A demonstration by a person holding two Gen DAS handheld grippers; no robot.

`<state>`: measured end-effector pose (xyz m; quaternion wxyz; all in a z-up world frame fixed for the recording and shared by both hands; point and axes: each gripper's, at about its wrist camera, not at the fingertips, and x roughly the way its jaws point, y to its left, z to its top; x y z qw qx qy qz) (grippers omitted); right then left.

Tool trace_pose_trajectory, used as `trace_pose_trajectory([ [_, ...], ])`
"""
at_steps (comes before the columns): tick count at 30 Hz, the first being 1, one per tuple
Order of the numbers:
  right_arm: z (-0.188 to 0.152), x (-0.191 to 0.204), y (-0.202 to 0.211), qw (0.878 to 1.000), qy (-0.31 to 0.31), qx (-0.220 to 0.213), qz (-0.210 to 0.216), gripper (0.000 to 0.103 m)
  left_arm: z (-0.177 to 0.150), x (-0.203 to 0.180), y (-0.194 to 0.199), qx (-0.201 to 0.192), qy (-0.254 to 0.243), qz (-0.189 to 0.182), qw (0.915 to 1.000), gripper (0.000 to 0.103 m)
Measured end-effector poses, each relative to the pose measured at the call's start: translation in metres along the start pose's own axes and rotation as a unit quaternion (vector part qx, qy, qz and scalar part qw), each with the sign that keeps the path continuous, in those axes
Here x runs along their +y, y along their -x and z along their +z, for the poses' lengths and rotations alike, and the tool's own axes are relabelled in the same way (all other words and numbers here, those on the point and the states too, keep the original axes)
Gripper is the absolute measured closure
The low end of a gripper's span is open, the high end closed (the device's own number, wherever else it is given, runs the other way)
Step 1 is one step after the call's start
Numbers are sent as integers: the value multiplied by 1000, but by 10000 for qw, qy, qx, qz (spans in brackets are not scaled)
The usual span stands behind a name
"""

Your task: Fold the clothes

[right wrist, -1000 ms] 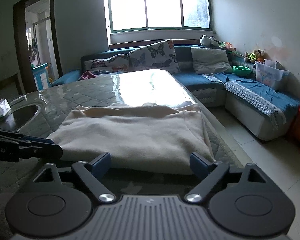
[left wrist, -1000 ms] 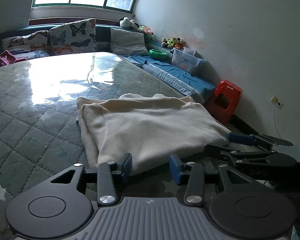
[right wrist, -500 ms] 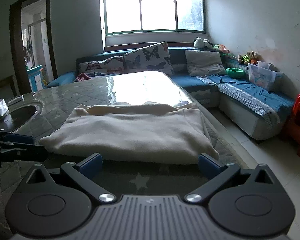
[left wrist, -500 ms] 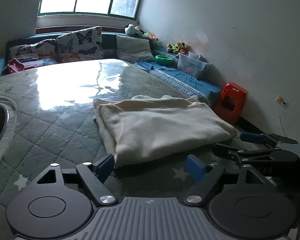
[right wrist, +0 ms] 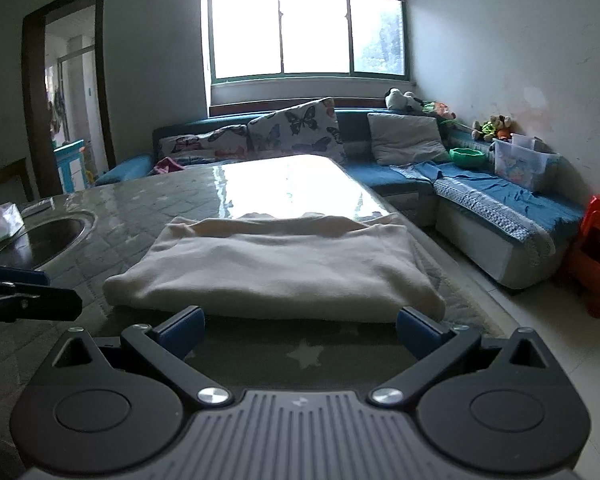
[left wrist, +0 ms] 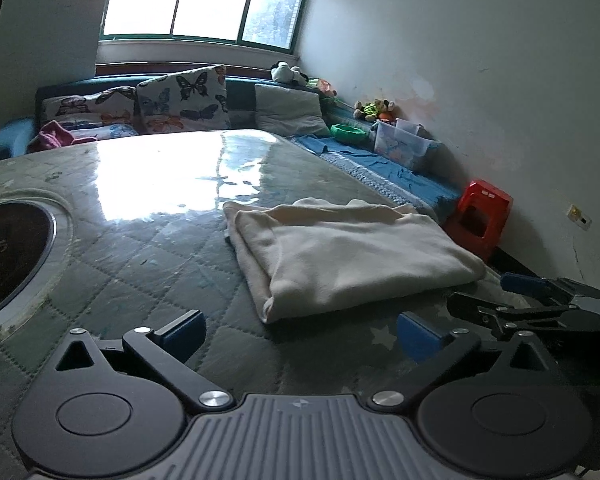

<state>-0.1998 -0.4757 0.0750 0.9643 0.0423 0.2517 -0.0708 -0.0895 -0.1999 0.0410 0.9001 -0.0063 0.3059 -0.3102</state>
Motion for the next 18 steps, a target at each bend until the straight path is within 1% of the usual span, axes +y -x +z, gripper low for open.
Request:
trace_pose_trajectory([
  [3, -1, 5, 3, 10000, 58, -46, -6, 0, -3, 1, 3, -6, 31, 47, 10000, 0],
  [9, 0, 10, 6, 10000, -3, -4, 4, 0, -7, 2, 11, -50, 7, 183, 9998, 0],
  [18, -4, 15, 10, 9998, -34, 90, -149, 0, -13, 2, 19, -90, 17, 208, 9997, 0],
])
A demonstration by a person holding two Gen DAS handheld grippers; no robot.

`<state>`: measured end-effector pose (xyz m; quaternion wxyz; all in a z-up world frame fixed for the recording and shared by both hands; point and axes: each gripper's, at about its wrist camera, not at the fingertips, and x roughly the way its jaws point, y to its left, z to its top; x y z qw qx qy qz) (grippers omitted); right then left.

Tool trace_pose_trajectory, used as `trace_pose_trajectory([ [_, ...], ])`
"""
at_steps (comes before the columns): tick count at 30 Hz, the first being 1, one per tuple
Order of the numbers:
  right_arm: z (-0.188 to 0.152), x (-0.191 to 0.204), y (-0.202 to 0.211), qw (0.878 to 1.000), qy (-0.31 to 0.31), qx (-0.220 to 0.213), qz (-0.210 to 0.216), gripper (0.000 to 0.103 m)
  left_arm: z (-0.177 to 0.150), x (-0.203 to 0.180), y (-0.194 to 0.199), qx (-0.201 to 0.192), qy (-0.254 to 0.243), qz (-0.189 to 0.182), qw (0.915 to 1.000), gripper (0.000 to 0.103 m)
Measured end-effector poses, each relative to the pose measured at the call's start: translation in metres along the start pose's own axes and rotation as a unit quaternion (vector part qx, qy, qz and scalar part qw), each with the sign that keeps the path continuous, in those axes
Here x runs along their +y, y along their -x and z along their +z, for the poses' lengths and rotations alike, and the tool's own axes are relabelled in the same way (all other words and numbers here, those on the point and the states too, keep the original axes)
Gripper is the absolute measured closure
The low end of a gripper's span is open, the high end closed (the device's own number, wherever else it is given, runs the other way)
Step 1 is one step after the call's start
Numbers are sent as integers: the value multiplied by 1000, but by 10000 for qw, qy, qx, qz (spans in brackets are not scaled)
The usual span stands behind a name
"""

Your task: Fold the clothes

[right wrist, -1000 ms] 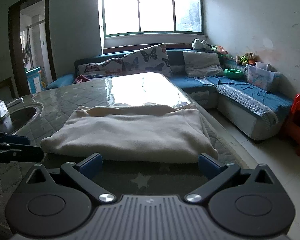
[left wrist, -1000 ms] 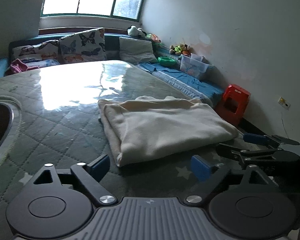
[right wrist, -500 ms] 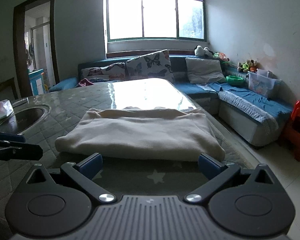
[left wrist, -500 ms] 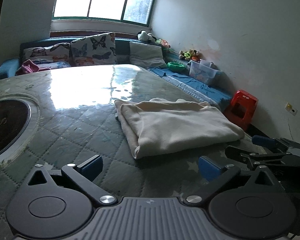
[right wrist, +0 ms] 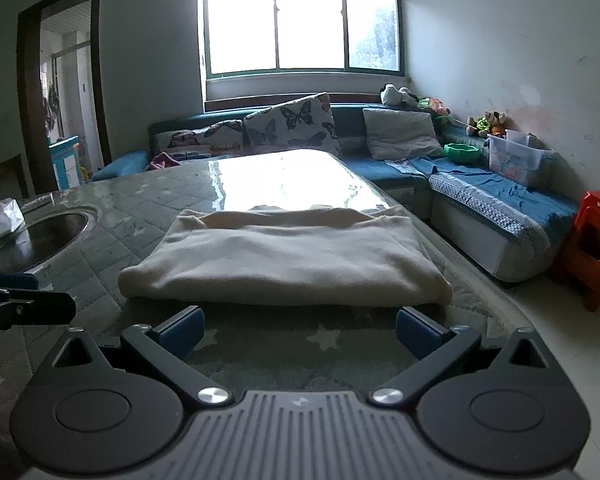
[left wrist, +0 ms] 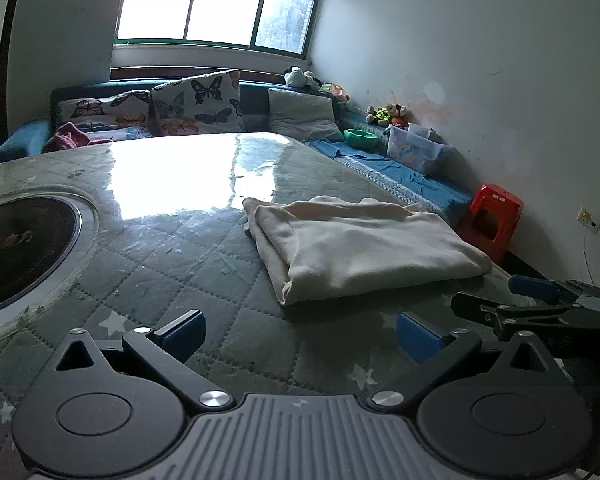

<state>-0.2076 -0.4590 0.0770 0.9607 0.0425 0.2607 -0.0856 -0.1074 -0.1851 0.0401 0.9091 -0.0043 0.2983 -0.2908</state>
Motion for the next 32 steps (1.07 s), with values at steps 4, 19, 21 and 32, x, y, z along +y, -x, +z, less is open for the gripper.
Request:
trace_pose_trajectory([
  [4, -2, 2, 1, 10000, 48, 61, -41, 0, -3, -3, 2, -5, -54, 49, 10000, 0],
  [19, -7, 11, 10, 9999, 114, 26, 1, 0, -12, -10, 12, -25, -88, 50, 9999, 0],
  [21, -7, 11, 11, 9999, 105, 11, -6, 0, -12, -11, 13, -35, -87, 45, 9999, 0],
  [32, -7, 13, 17, 9999, 125, -51, 2, 0, -14, -14, 18, -87, -160, 32, 9998, 0],
])
